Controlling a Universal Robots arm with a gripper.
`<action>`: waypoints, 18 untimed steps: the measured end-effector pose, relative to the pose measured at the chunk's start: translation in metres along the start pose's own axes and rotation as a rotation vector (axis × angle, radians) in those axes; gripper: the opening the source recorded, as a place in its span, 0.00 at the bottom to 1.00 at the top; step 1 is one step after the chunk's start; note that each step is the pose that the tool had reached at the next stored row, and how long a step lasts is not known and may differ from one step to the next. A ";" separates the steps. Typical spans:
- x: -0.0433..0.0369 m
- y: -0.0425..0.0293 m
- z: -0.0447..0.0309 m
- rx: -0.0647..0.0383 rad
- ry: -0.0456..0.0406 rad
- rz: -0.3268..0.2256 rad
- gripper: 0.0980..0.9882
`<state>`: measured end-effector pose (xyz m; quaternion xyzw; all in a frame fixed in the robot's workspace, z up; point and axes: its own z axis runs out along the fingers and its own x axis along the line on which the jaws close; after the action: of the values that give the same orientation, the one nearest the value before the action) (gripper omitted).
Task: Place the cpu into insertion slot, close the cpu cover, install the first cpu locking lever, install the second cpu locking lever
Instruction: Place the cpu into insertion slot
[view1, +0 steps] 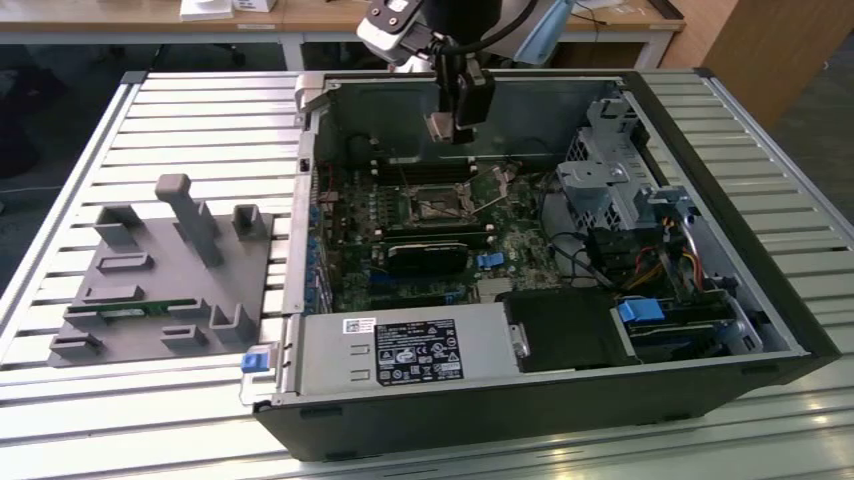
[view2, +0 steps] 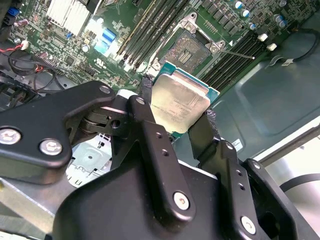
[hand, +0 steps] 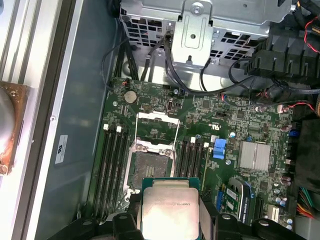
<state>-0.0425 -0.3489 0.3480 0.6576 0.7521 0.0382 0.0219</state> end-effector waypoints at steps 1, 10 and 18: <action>0.0000 0.0000 0.0002 0.000 0.0000 0.001 0.50; 0.0002 -0.0001 0.0018 0.000 -0.0005 0.006 0.50; 0.0002 -0.0002 0.0031 0.000 -0.0010 0.011 0.50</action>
<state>-0.0425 -0.3486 0.3449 0.6617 0.7485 0.0381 0.0221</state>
